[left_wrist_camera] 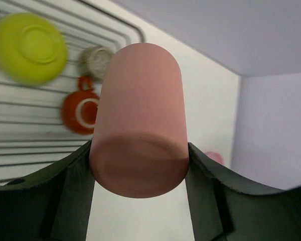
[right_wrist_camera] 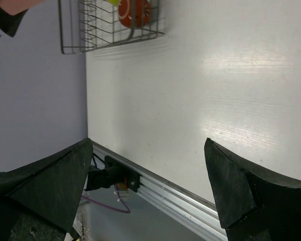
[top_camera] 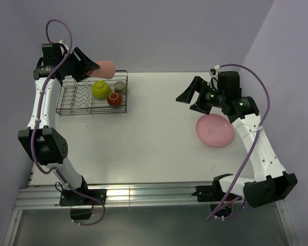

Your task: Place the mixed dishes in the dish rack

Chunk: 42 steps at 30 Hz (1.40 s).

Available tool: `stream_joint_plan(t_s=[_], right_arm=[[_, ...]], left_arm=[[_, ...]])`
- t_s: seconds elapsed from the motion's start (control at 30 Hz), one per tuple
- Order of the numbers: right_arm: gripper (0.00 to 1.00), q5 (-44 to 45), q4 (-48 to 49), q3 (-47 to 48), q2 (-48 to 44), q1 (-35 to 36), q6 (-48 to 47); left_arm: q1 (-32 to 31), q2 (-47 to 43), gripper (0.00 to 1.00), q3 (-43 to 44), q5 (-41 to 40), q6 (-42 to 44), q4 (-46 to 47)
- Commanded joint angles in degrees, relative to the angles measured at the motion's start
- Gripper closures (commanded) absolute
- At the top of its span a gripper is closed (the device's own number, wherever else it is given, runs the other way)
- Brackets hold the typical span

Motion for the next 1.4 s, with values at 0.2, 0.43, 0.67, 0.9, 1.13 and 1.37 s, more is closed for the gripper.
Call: stream_joint_plan(t_s=[0.2, 0.43, 0.67, 0.9, 1.13, 1.37], right_arm=[[0.0, 2.83, -4.79, -1.99, -0.9, -0.23, -3.88], [0.0, 4.24, -6.63, -1.9, -1.07, -0.23, -5.02], [0.0, 12.48, -12.51, -1.73, -0.02, -0.23, -7.13], [0.0, 19.96, -18.05, -2.16, 4.28, -0.15, -6.96], [0.0, 30.68, -24.47, -0.41, 13.14, -0.15, -5.46], [0.0, 32.54, -24.39, 0.38, 19.57, -0.15, -5.9]], left_arm=[[0.06, 5.48, 1.0, 2.27, -20.84, 11.64, -15.83], [0.23, 8.56, 1.0, -0.19, -23.31, 12.7, -15.13], [0.15, 12.25, 1.0, 0.33, -22.6, 13.58, -17.5], [-0.64, 13.83, 0.78, -0.37, -20.68, 14.02, -18.2], [-1.7, 14.27, 0.01, 1.82, -19.1, 14.02, -18.73], [-2.93, 14.45, 0.01, 4.46, -16.72, 13.85, -18.03]])
